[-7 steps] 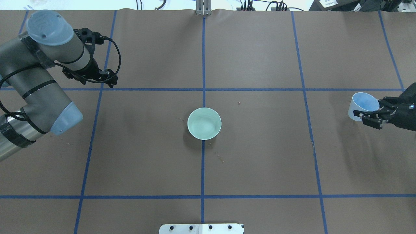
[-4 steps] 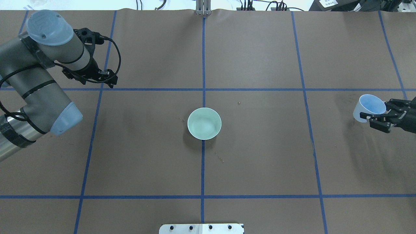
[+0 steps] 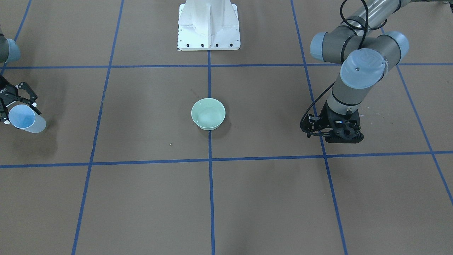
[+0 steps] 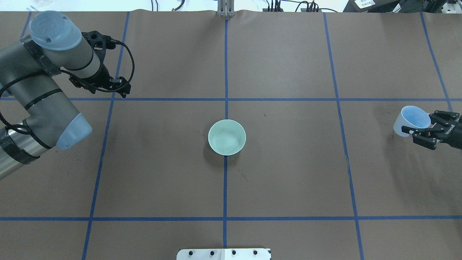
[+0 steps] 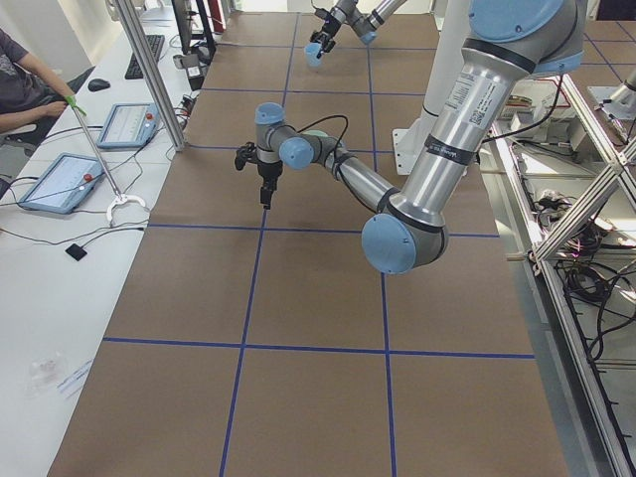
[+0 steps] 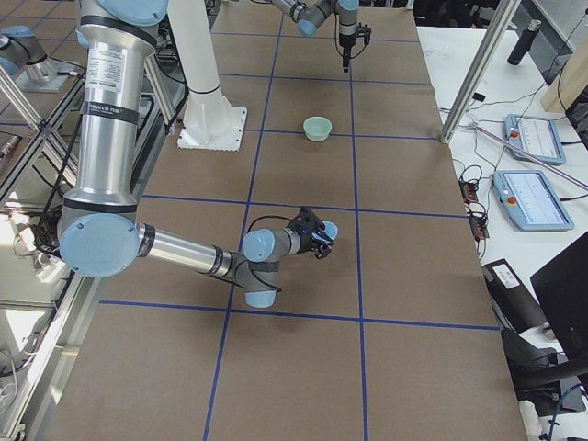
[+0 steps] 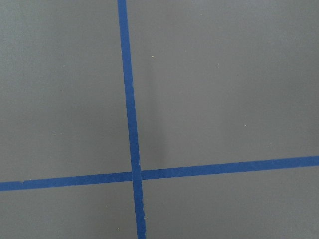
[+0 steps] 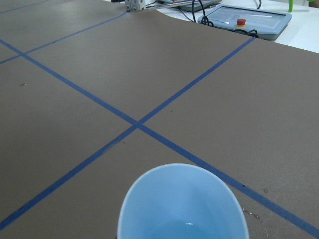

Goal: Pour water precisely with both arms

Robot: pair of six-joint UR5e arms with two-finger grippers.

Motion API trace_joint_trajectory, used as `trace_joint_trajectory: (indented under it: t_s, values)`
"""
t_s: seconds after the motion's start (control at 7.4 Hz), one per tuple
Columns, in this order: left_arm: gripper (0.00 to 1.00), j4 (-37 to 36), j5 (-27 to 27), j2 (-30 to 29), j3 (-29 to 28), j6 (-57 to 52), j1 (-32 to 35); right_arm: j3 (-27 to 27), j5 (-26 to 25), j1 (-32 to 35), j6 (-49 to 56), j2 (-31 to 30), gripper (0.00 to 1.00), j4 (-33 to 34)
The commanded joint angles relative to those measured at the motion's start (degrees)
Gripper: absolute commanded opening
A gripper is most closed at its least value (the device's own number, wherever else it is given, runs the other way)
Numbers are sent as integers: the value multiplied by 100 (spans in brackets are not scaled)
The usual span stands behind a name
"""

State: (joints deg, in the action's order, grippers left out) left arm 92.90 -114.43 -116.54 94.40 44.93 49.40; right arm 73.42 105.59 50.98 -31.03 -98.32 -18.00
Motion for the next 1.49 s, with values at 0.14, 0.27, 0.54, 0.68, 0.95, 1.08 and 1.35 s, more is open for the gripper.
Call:
trace_joint_trajectory:
  t_s: [0.14, 0.27, 0.54, 0.68, 0.95, 1.08, 1.35]
  values:
    - [99, 0, 0, 0, 9, 7, 0, -205, 5, -9, 97, 103, 47, -142]
    - [99, 0, 0, 9, 9, -2, 0, -205, 14, -9, 54, 103, 47, -142]
    - [99, -44, 0, 0, 9, 6, 0, -275, 23, -9, 44, 103, 48, -133]
    - [99, -53, 0, 0, 43, 7, 0, -310, 32, -18, 88, 111, 49, -125]
    - [99, -53, 0, 0, 44, 7, 0, -337, 49, -9, 71, 111, 53, -124]
    - [99, -53, 0, -9, 53, 7, 0, -398, 58, -18, 53, 111, 58, -124]
    - [99, -53, 0, -9, 53, 7, 0, -477, 67, -9, 62, 111, 72, -124]
